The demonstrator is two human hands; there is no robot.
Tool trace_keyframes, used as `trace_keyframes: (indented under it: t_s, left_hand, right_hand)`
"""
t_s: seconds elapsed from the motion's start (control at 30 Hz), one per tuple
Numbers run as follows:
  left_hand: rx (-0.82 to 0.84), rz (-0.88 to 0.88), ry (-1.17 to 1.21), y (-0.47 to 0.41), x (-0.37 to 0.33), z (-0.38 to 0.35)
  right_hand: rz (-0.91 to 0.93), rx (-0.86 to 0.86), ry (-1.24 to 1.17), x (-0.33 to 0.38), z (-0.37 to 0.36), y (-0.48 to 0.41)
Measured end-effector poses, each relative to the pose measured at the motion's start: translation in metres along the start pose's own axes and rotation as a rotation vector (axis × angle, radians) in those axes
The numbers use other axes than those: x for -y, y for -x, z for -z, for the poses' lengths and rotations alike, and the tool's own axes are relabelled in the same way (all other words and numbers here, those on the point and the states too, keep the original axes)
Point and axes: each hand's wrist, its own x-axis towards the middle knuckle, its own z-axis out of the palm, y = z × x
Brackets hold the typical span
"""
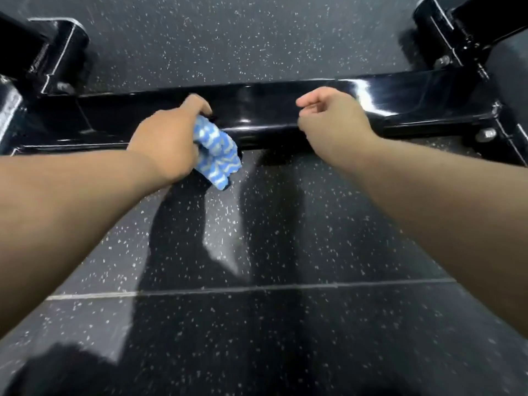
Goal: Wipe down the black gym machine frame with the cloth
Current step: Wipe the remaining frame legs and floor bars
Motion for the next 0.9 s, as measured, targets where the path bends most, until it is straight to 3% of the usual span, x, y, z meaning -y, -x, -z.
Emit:
trace_keyframes:
  t_s: [0.1, 0.17, 0.3, 0.4, 0.67, 0.9]
  left_hand:
    - [0.070, 0.103, 0.292, 0.018, -0.031, 0.033]
    - [0.246, 0.095, 0.445, 0.033, -0.050, 0.062]
    - [0.541, 0.166, 0.771, 0.061, -0.082, 0.120]
    - [0.518, 0.191, 0.918, 0.079, -0.098, 0.158]
    - [0.322, 0.164, 0.841, 0.111, -0.124, 0.247]
    - [0.319, 0.162, 0.705, 0.122, -0.144, 0.276]
  right_hand:
    - [-0.110, 0.254, -0.112, 0.018, 0.003, 0.037]
    - [-0.143, 0.393, -0.245, 0.028, 0.006, 0.059]
    - [-0.163, 0.453, -0.383, 0.059, 0.032, 0.096]
    - [-0.150, 0.419, -0.353, 0.088, 0.057, 0.112]
    - [-0.031, 0.491, -0.381, 0.158, 0.114, 0.140]
    - [-0.065, 0.499, -0.360, 0.177, 0.128, 0.147]
